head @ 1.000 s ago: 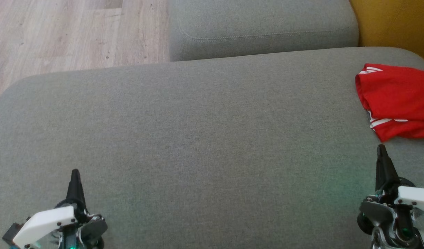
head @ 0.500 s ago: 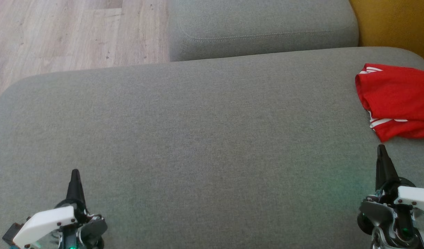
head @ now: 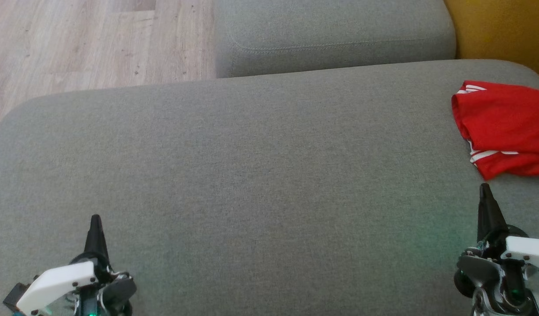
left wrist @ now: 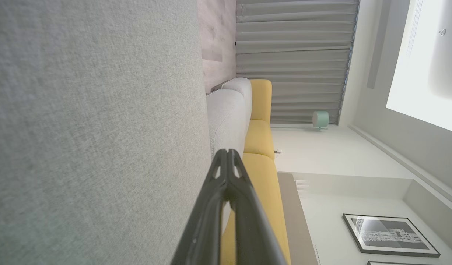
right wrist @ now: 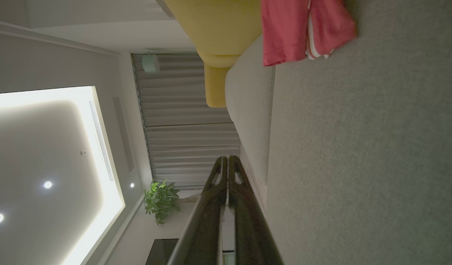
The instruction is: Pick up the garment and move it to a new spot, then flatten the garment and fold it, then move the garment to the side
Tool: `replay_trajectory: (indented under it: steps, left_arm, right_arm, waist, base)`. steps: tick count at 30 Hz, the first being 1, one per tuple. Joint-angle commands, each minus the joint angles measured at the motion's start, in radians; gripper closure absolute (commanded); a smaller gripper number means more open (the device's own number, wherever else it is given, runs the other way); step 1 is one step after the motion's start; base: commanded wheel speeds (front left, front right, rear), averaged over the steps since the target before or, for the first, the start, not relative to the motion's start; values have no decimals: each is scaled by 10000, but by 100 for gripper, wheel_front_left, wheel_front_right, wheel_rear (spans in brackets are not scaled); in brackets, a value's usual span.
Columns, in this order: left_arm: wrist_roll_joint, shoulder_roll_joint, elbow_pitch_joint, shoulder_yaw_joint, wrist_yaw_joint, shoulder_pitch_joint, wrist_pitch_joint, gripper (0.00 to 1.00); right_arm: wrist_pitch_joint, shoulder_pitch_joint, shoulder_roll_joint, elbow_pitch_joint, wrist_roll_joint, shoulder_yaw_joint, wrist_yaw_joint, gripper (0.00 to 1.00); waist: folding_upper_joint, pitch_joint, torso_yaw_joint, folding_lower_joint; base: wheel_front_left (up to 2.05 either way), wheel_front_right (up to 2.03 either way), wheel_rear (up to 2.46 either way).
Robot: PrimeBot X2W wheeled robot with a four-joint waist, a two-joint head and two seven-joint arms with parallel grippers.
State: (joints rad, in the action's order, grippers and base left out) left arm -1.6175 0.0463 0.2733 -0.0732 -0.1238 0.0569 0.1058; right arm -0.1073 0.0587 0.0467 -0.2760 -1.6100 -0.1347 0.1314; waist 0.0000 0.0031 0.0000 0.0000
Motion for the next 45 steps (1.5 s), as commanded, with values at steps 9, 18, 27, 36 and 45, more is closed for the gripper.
replay_trajectory:
  steps: [9, 18, 27, 36, 45]
  left_arm:
    - [97, 41, -283, -416, -69, 512, 82, 100]
    - [98, 40, -283, -416, -69, 512, 83, 100]
    - [98, 40, -283, -417, -69, 512, 83, 100]
    - [98, 40, -283, -417, -69, 512, 83, 100]
    - [98, 40, -283, -417, -69, 512, 83, 100]
  right_arm:
    - [-67, 493, 36, 312, 22, 200, -7, 100]
    - [-65, 493, 35, 312, 20, 202, -7, 100]
    - [-64, 493, 35, 312, 19, 203, -7, 100]
    - [-64, 493, 35, 312, 19, 204, -7, 100]
    - [-63, 493, 35, 312, 18, 205, -7, 100]
  waist:
    - [0, 0, 0, 0]
    - [0, 0, 0, 0]
    - [0, 0, 0, 0]
    - [0, 0, 0, 0]
    - [0, 0, 0, 0]
  base:
    - [0, 0, 0]
    - [0, 0, 0]
    - [0, 0, 0]
    - [0, 0, 0]
    - [0, 0, 0]
